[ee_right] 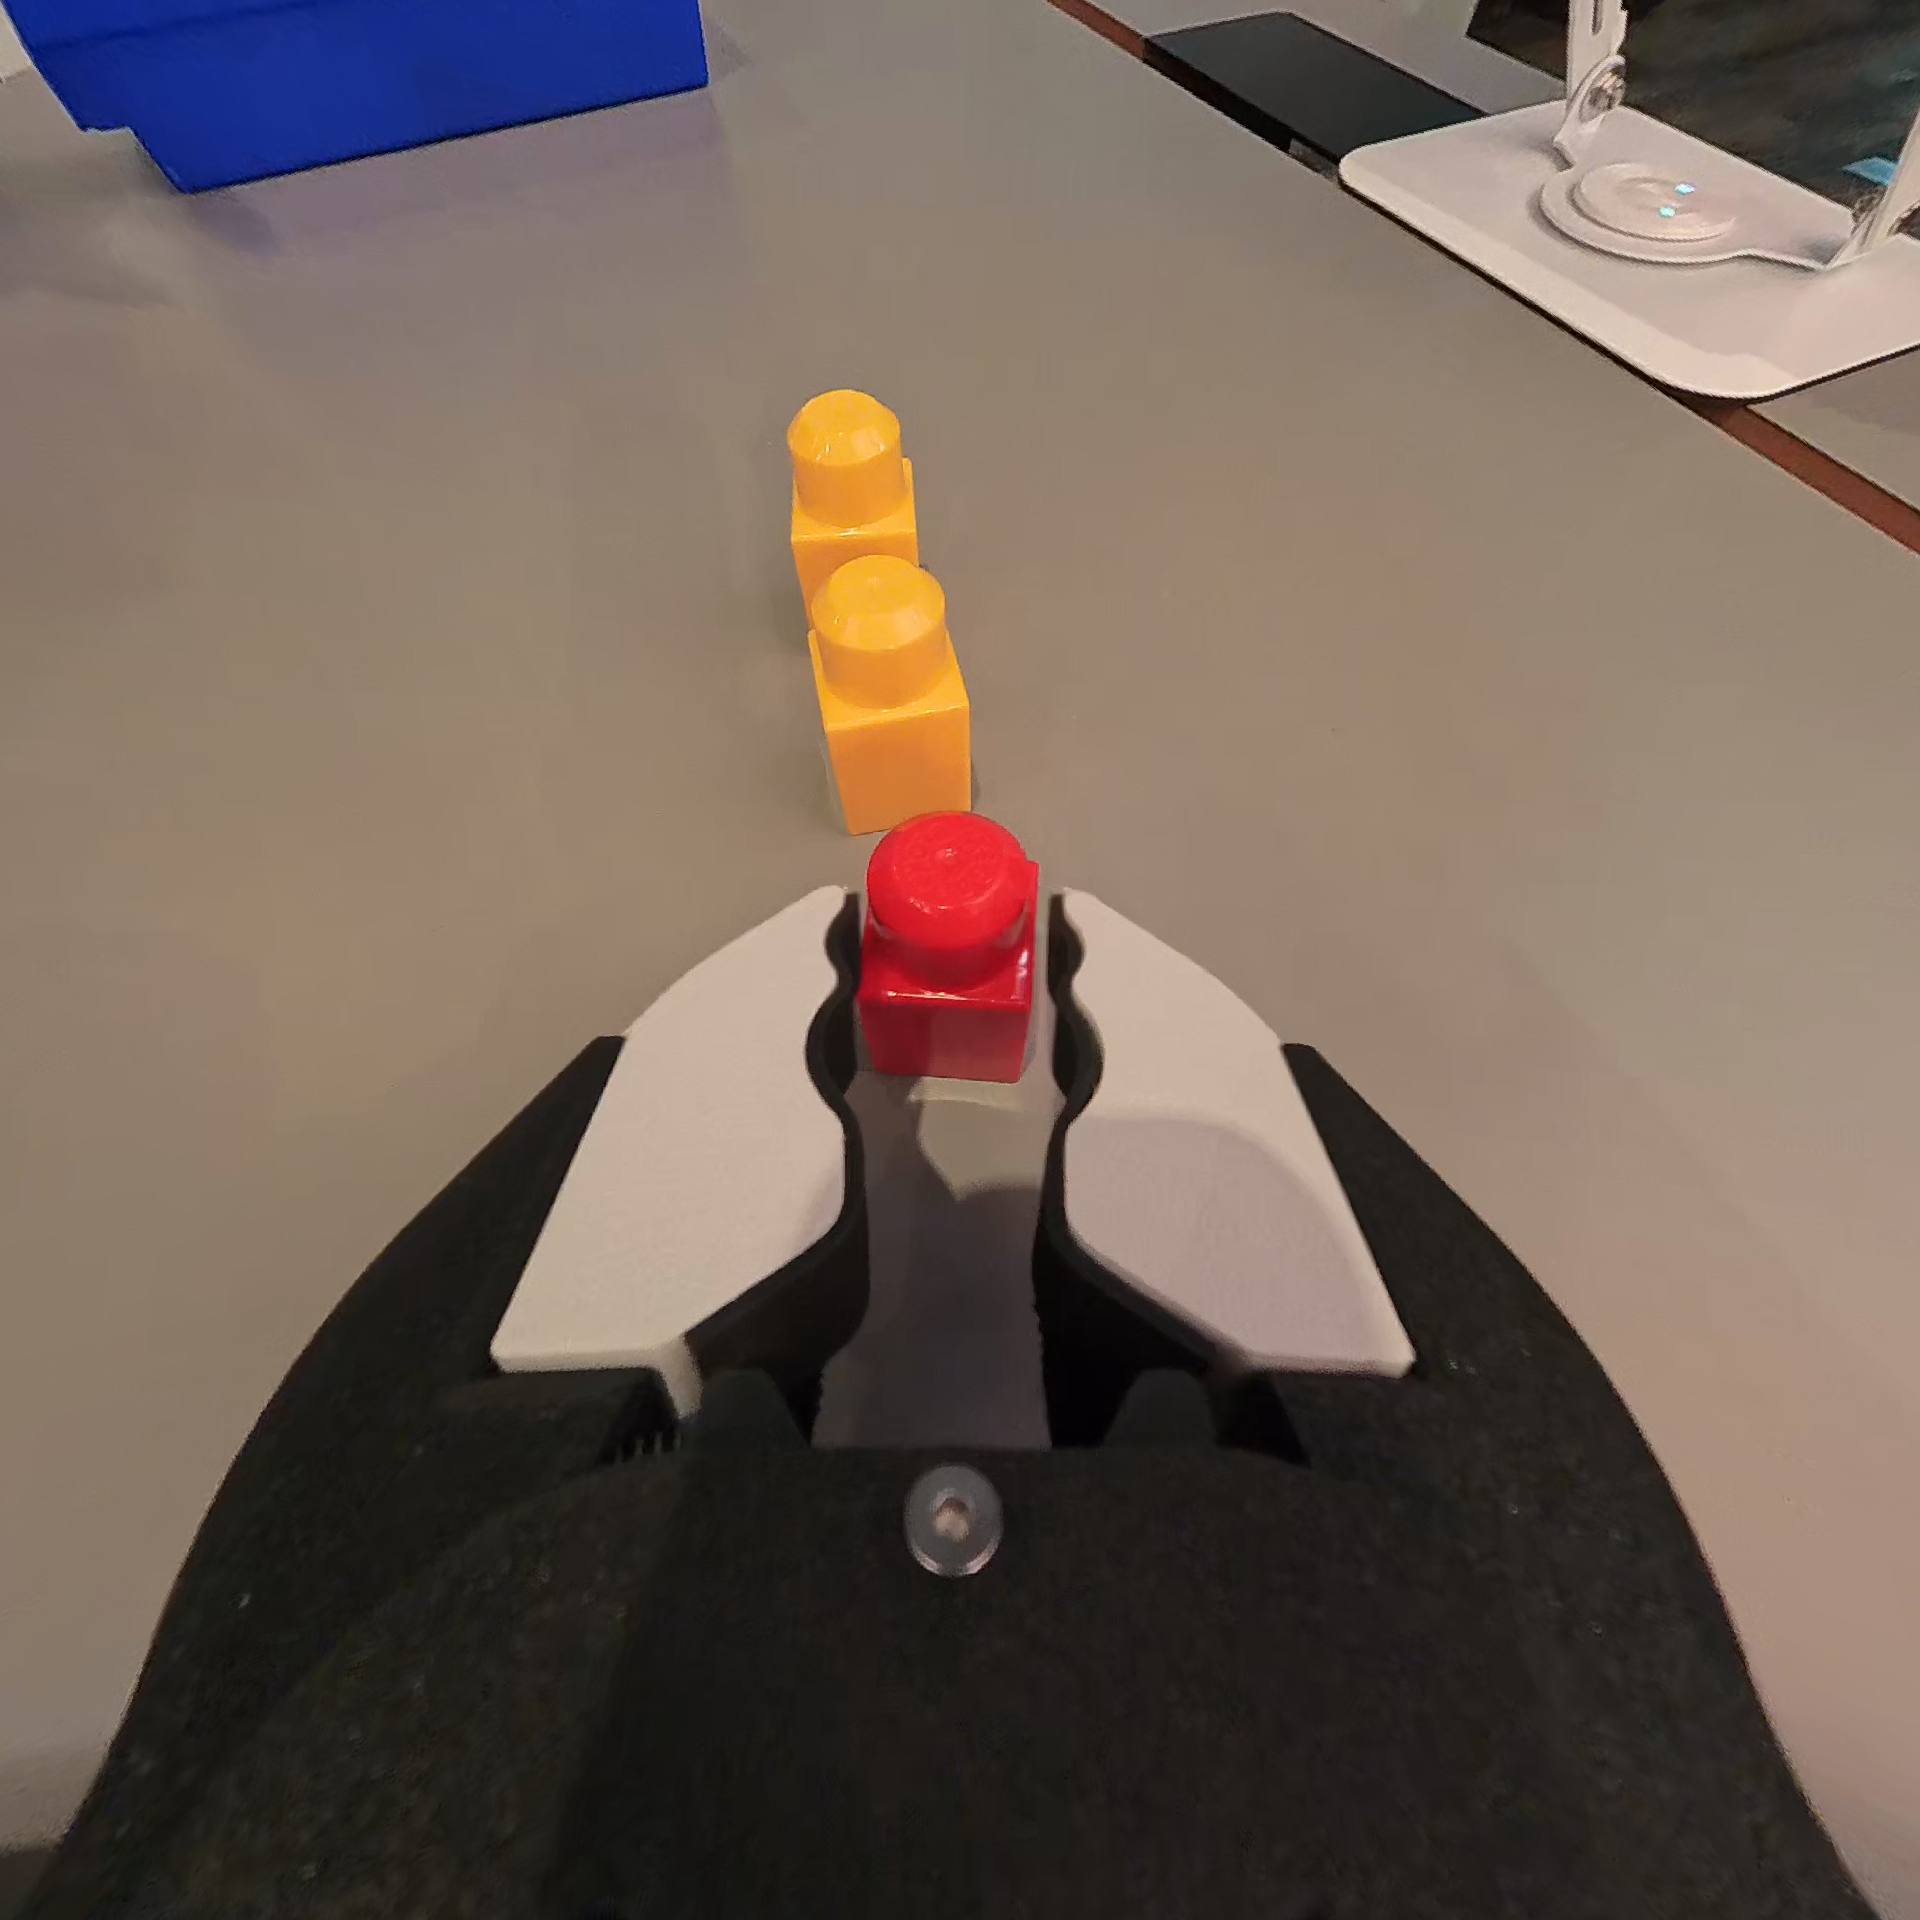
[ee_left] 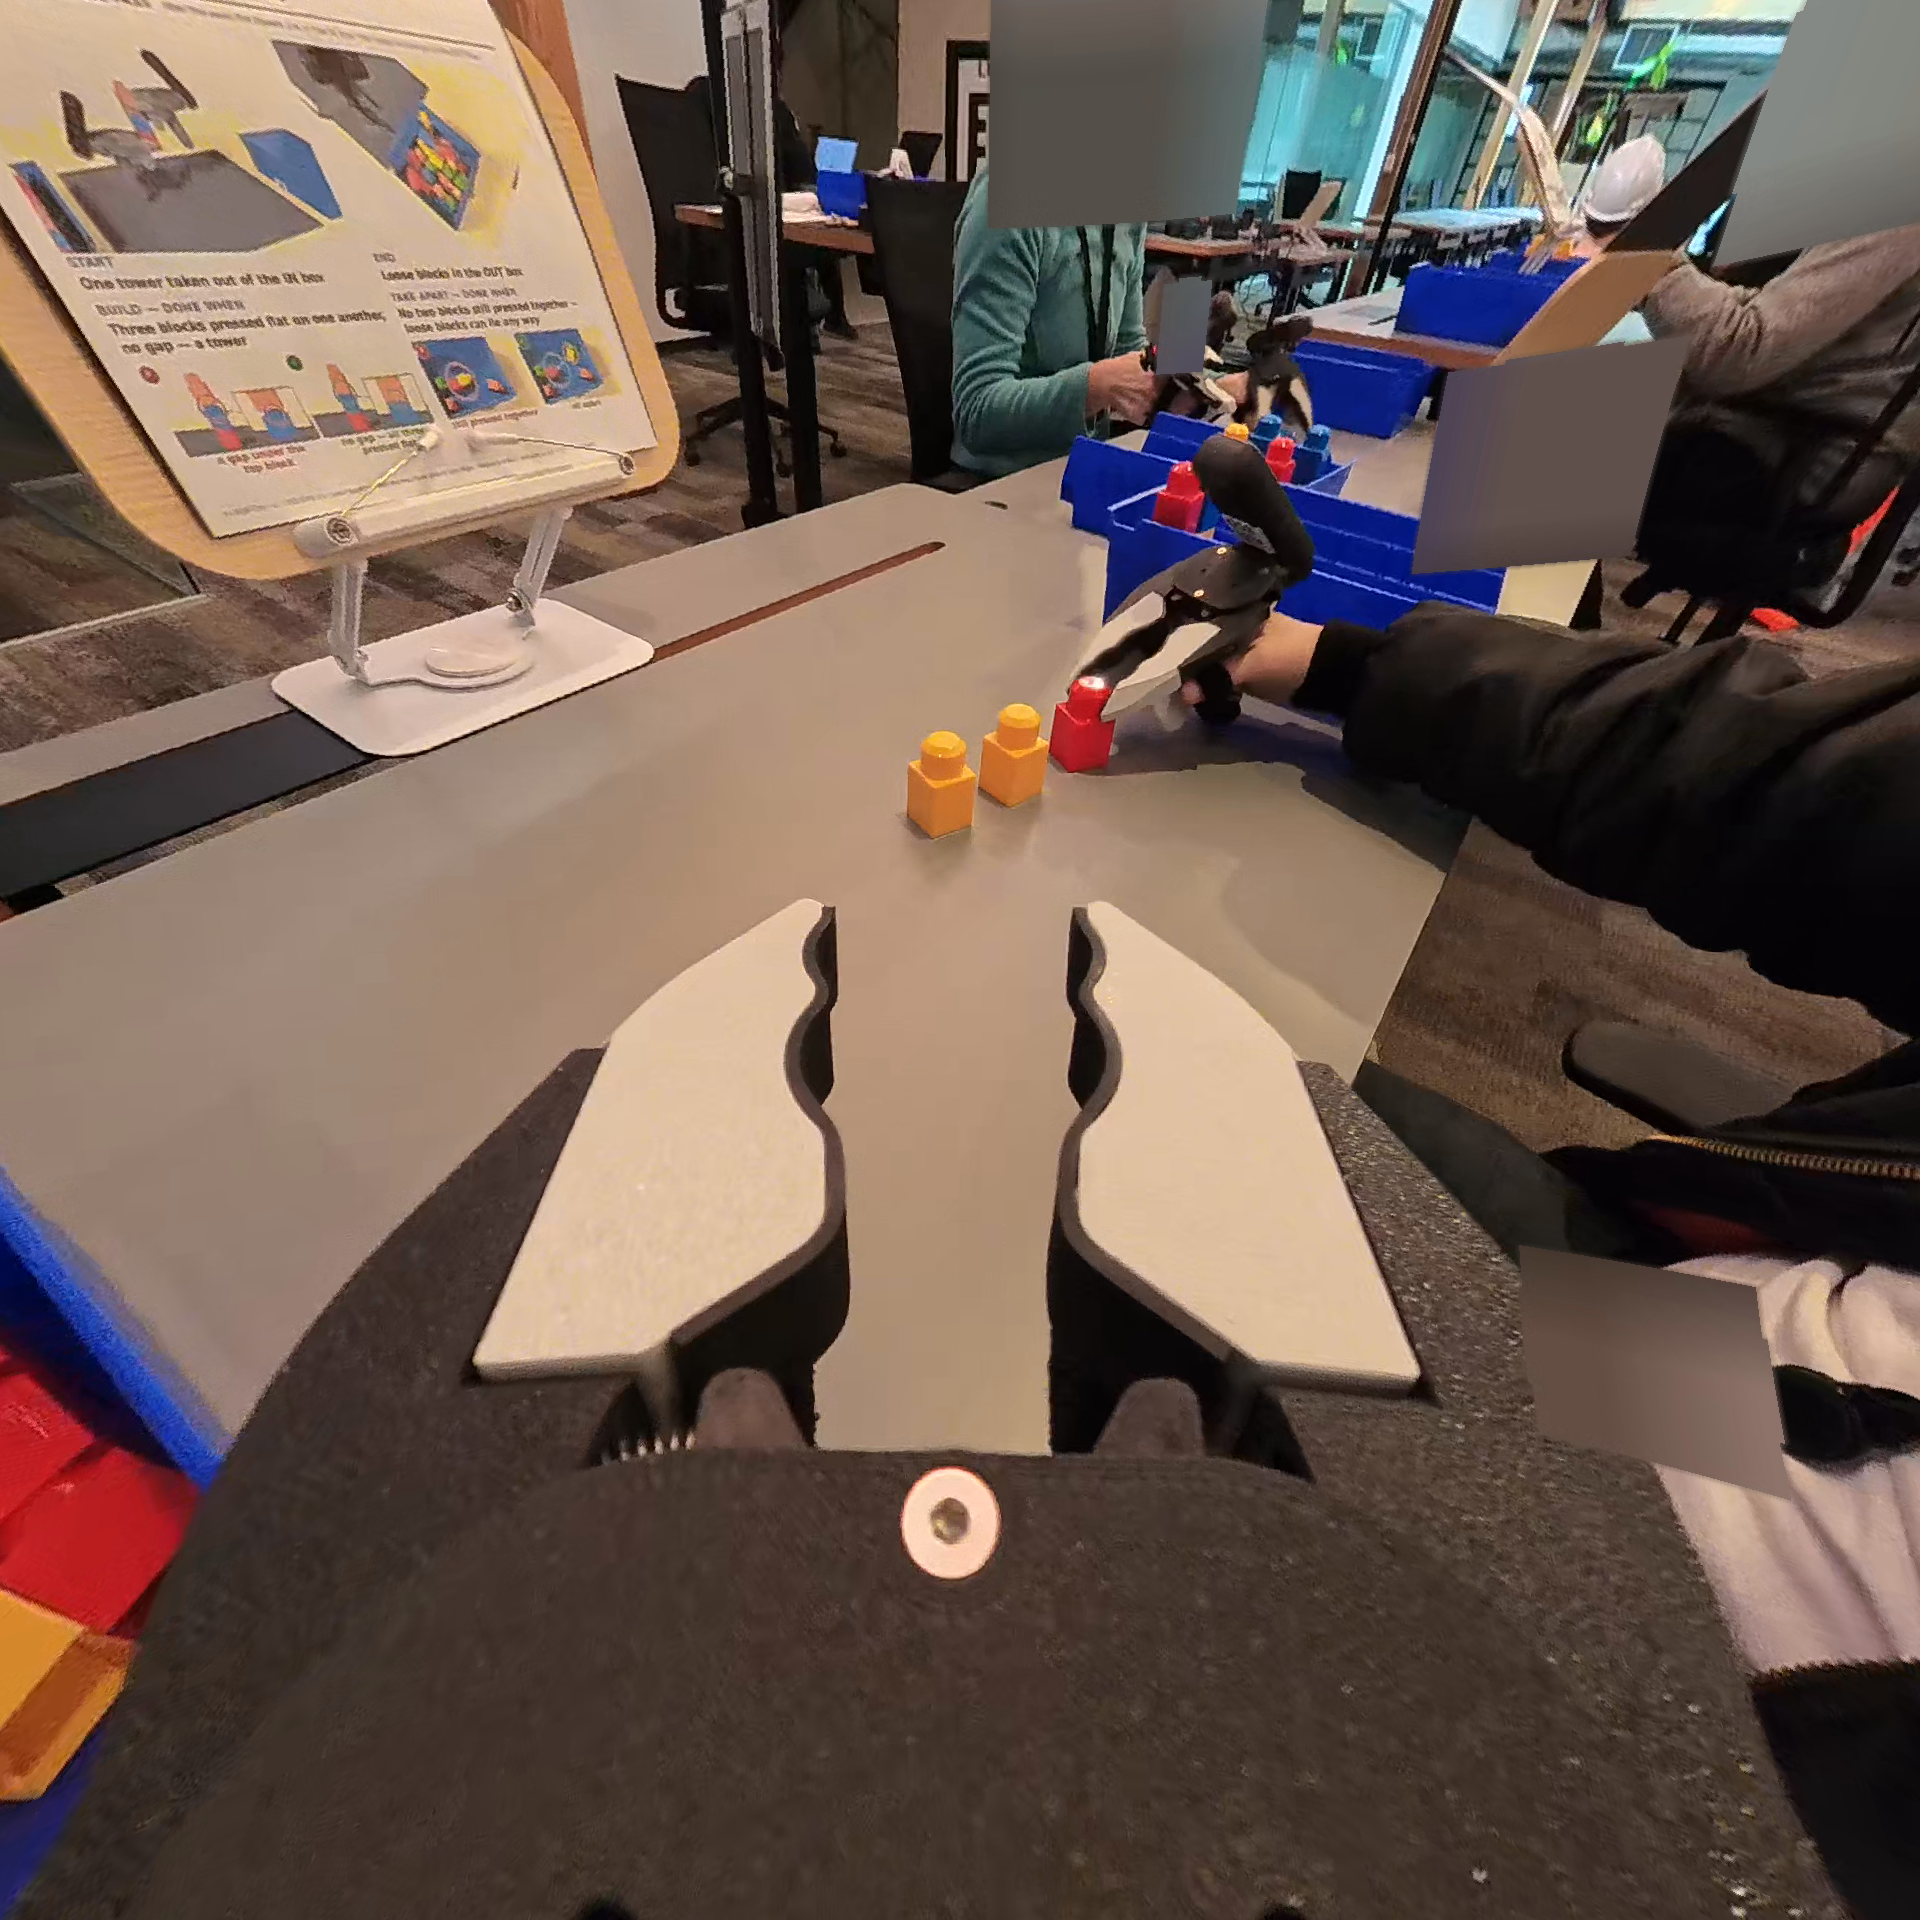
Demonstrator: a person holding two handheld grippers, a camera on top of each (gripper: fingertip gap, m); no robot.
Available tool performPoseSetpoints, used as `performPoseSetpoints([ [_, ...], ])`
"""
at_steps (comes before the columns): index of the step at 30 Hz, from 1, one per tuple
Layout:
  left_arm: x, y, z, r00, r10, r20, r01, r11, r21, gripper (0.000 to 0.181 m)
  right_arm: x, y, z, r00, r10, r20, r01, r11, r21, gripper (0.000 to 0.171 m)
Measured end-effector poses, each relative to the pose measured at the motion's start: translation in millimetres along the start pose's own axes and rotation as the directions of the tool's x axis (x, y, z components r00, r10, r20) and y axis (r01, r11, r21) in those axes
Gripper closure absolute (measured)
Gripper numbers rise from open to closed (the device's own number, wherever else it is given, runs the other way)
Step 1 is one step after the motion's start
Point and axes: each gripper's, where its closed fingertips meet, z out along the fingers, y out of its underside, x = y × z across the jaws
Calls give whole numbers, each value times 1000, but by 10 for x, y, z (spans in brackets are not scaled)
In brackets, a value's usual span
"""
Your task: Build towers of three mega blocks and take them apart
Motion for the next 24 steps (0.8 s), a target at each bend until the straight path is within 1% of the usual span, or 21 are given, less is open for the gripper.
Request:
performPoseSetpoints([
  [1, 0, 4, 2, 1000, 2, 0, -2, 1000, 2, 139, 11, -5, -5, 1000, 6, -8, -6, 1000, 5, 133],
  [3, 31, 9, 57, 1000, 14, -11, -14, 1000, 1, 137, 8, -15, -18, 1000, 10, -10, -10, 1000, 13, 129],
  [5, 103, -11, 223, 999, 39, -36, -39, 999, 10, 132, 4, -47, -40, 1000, 6, -17, -5, 1000, 27, 123],
  [6, 133, -22, 366, 998, 57, -39, -56, 998, 17, 124, 10, -77, -57, 1000, 5, -25, -4, 999, 39, 120],
  [7, 181, -15, 552, 995, 87, -54, -86, 996, 16, 117, 18, -116, -79, 999, 6, -34, -4, 998, 55, 118],
  [9, 231, 74, 1035, 981, 176, -75, -177, 984, -9, 109, 22, -217, -133, 999, 8, -45, -3, 995, 97, 118],
  [11, 222, 278, 1591, 957, 271, -106, -278, 958, -63, 106, 9, -322, -191, 998, 7, -55, 1, 990, 143, 118],
  [14, 74, 654, 2343, 928, 345, -140, -365, 916, -167, 106, -75, -412, -258, 999, -4, -51, 13, 983, 181, 119],
  [15, 8, 747, 2543, 926, 349, -143, -371, 909, -189, 106, -114, -417, -273, 999, -14, -48, 22, 983, 181, 119],
  [17, -67, 871, 2856, 933, 309, -182, -345, 912, -222, 108, -187, -407, -300, 998, -39, -44, 46, 984, 169, 119],
  [18, -72, 914, 2970, 932, 290, -219, -338, 913, -229, 115, -222, -398, -313, 998, -50, -40, 56, 985, 162, 119],
  [19, -105, 953, 3074, 929, 285, -236, -341, 908, -245, 117, -254, -387, -323, 998, -59, -35, 64, 986, 155, 119],
  [20, -147, 990, 3165, 925, 289, -246, -350, 900, -260, 117, -288, -377, -332, 997, -66, -26, 69, 986, 149, 119],
  [22, -111, 1054, 3297, 913, 251, -322, -343, 900, -269, 120, -345, -362, -343, 996, -89, -13, 90, 986, 140, 119],
  [24, -115, 1072, 3399, 898, 270, -348, -370, 891, -264, 121, -396, -354, -349, 994, -109, 2, 108, 985, 133, 119],
])
